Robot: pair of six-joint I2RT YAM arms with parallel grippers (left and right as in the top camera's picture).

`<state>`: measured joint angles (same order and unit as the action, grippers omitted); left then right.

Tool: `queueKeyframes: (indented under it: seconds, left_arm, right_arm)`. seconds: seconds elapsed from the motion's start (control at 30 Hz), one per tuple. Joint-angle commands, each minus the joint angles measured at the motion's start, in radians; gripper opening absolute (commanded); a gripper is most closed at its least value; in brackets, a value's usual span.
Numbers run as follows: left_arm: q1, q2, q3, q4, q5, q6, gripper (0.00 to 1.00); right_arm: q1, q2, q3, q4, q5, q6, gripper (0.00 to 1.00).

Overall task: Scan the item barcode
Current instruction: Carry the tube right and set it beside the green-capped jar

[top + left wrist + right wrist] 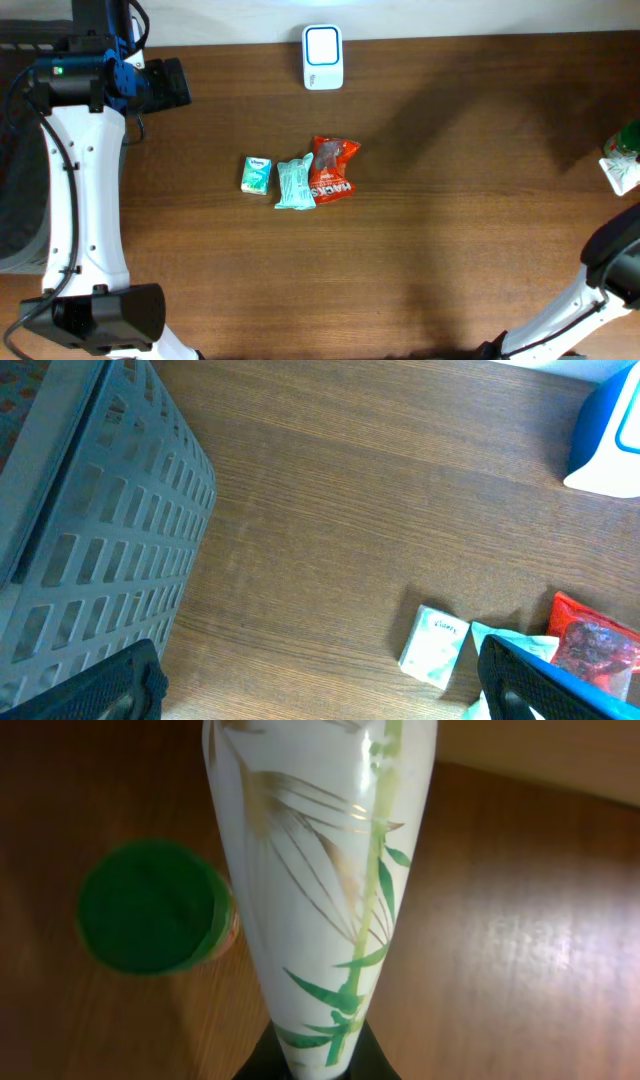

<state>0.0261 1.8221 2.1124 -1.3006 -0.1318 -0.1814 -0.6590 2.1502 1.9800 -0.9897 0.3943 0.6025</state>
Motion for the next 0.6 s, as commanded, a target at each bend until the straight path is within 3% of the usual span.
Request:
queueKeyframes:
  seconds: [0.0, 0.13, 0.37, 0.4, 0.43, 0.57]
  left_arm:
    - [0.000, -0.002, 0.014, -0.002, -0.007, -0.012, 0.99]
    - [0.000, -0.002, 0.014, -0.002, -0.007, -0.012, 0.99]
    - [0.000, -0.002, 0.014, -0.002, -0.007, -0.012, 0.99]
    - [0.000, -0.002, 0.014, -0.002, -0.007, -0.012, 0.99]
    - [0.000, -0.002, 0.014, -0.002, -0.007, -0.012, 0.99]
    - [0.000, -0.002, 0.014, -0.002, -0.007, -0.012, 0.99]
  right_arm:
    - [-0.005, 0.059, 0.021, 0.045, 0.010, 0.016, 0.04]
    - [-0.009, 0.103, 0.021, 0.076, 0.010, 0.016, 0.04]
    - [-0.016, 0.114, 0.021, 0.080, 0.010, 0.016, 0.15]
    - [-0.016, 0.114, 0.021, 0.076, 0.010, 0.016, 0.28]
    - [-0.016, 0.114, 0.021, 0.065, 0.010, 0.016, 0.34]
    - [-0.015, 0.111, 0.021, 0.028, -0.021, -0.052, 0.34]
